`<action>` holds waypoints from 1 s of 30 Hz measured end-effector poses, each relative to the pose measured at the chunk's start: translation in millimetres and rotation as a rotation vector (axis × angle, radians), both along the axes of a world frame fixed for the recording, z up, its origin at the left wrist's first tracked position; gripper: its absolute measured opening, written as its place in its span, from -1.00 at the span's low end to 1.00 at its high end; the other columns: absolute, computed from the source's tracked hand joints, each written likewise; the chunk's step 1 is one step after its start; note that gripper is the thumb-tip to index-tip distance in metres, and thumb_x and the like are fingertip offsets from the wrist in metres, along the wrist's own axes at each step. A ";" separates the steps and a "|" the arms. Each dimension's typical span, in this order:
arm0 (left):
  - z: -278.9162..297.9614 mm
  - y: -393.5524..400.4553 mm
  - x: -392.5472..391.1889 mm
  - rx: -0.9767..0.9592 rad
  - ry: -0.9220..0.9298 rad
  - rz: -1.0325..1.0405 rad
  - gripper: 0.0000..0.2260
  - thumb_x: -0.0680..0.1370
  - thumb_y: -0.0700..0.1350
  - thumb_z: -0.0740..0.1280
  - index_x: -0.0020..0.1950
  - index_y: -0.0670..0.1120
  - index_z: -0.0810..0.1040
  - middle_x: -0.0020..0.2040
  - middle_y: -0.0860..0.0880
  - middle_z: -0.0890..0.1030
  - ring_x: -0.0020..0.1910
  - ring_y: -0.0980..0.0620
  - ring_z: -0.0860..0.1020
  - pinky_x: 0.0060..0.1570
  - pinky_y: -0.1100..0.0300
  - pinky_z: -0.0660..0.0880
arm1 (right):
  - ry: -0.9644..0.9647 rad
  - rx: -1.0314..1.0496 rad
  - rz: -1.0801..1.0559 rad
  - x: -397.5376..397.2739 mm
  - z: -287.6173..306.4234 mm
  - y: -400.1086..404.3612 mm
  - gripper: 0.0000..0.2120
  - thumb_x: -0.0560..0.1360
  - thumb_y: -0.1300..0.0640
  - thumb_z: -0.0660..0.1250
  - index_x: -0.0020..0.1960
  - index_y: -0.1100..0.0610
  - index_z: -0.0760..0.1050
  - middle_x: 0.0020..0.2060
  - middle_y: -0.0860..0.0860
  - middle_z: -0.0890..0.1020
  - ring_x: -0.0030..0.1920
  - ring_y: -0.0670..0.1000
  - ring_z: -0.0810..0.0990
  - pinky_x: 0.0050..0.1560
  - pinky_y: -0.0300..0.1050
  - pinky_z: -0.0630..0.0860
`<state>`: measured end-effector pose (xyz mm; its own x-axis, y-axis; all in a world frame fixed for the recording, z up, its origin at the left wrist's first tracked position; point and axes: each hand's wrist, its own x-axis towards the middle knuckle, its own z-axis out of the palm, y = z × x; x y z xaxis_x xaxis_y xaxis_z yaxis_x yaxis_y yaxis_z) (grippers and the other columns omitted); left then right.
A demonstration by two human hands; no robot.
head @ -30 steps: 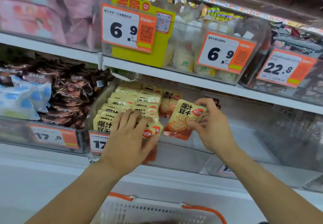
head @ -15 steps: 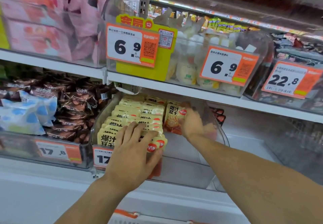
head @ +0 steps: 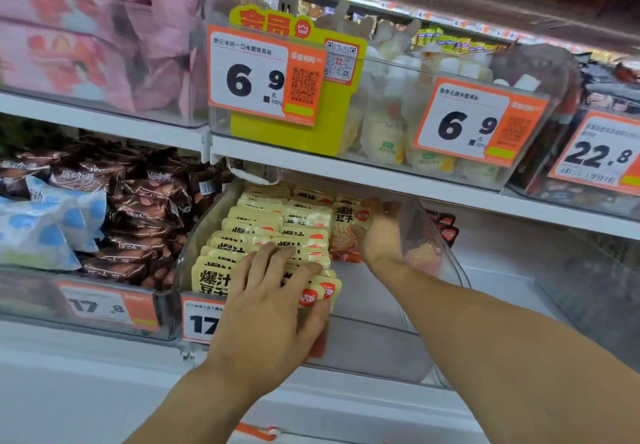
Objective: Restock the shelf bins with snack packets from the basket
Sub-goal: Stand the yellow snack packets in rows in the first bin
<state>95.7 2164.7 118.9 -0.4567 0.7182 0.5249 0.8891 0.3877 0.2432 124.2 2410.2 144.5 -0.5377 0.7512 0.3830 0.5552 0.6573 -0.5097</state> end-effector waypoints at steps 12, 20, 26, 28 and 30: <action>3.2 -11.6 2.5 0.086 -0.021 -0.109 -0.64 0.59 0.18 0.16 0.31 0.08 0.48 0.34 -0.04 0.47 0.44 -0.14 0.31 0.44 0.03 0.10 | 0.269 -0.079 0.185 56.6 32.3 -75.4 -0.62 0.46 0.19 0.51 0.20 0.09 0.46 0.08 0.07 0.47 -0.05 -0.09 0.47 0.05 -0.29 0.44; -0.2 -55.5 27.0 0.167 -0.075 -0.120 -0.87 0.52 -0.10 0.23 0.01 -0.07 0.51 -0.03 0.01 0.50 -0.14 -0.06 0.50 -0.21 0.08 0.42 | 0.253 -0.520 0.519 147.2 -48.2 -175.0 -0.75 0.49 0.19 0.47 0.06 -0.01 0.47 -0.23 -0.06 0.59 -0.24 0.00 0.59 -0.21 -0.18 0.51; -78.7 -111.6 41.7 -0.562 -0.452 0.299 -0.60 0.59 -0.07 0.25 0.41 -0.14 0.30 0.29 -0.13 0.36 0.28 -0.14 0.37 0.14 -0.04 0.46 | -0.310 -0.563 0.498 152.1 -158.6 -186.3 -0.75 0.53 0.19 0.37 0.15 0.03 0.41 -0.11 -0.02 0.58 -0.18 -0.03 0.55 -0.03 -0.02 0.55; -106.4 -137.0 43.8 -0.725 -0.475 0.370 -0.57 0.58 -0.05 0.26 0.40 -0.13 0.26 0.31 -0.12 0.34 0.30 -0.13 0.35 0.15 -0.01 0.44 | -0.442 -0.588 0.497 156.6 -178.3 -190.0 -0.75 0.57 0.19 0.31 0.24 0.12 0.41 0.00 0.09 0.57 -0.03 0.10 0.56 0.01 -0.11 0.52; -131.3 -158.7 48.0 -0.778 -0.538 0.367 -0.57 0.58 -0.02 0.28 0.38 -0.13 0.27 0.32 -0.11 0.34 0.30 -0.12 0.36 0.19 0.01 0.44 | -0.492 -0.650 0.501 160.7 -192.4 -197.5 -0.72 0.57 0.21 0.29 0.26 0.18 0.42 0.05 0.19 0.56 0.09 0.20 0.54 -0.01 -0.24 0.49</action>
<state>143.7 2006.0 -12.4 -0.7561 0.5406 -0.3688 0.5301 0.8364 0.1393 284.9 2212.7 -47.9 -0.8439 0.3762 -0.3825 0.5355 0.5475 -0.6430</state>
